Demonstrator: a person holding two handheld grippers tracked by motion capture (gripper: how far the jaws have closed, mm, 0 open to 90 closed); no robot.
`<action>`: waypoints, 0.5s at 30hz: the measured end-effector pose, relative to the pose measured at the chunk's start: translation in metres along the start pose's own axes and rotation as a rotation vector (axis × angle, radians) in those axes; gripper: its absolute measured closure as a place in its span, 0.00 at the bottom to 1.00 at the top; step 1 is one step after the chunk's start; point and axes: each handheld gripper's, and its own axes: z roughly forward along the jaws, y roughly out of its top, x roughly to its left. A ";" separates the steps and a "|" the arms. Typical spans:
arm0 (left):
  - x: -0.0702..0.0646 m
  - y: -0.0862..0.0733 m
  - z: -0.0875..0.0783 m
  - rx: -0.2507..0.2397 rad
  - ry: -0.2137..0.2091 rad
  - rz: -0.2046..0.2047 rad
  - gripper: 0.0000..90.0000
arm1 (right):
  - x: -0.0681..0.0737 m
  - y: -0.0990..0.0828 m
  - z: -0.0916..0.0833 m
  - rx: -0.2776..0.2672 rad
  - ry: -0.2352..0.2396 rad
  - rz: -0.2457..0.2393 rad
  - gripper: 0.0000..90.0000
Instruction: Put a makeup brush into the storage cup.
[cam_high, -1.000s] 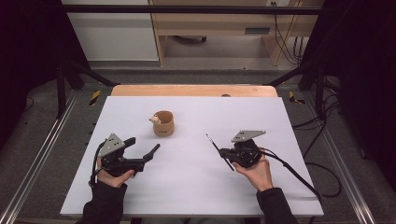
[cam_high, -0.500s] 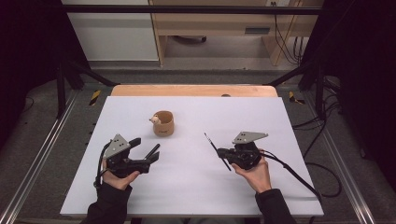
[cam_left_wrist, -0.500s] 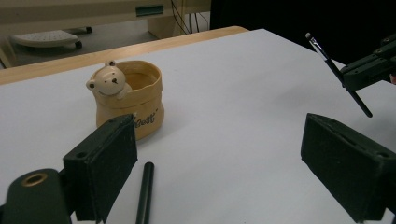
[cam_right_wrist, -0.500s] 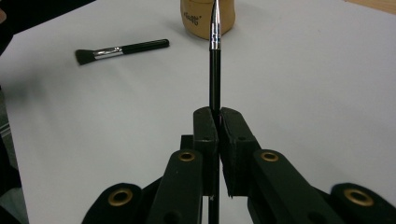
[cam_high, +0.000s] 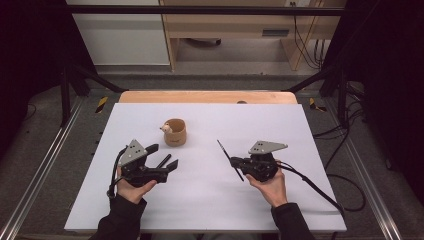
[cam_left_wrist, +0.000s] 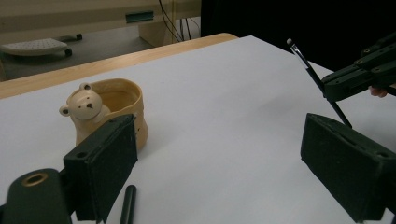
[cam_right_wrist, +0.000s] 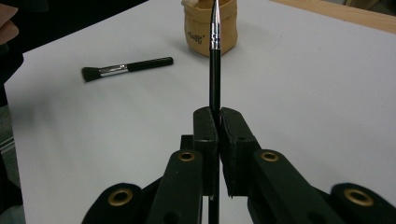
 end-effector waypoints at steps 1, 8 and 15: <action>-0.001 0.001 0.001 0.000 -0.001 0.000 0.11 | 0.000 0.000 0.000 -0.004 -0.001 0.000 0.96; -0.006 0.009 0.011 -0.008 -0.018 -0.003 0.11 | 0.001 0.002 -0.003 -0.028 0.008 0.010 0.96; -0.014 0.016 0.021 -0.021 -0.036 -0.006 0.11 | 0.001 0.003 -0.004 -0.046 0.018 0.011 0.96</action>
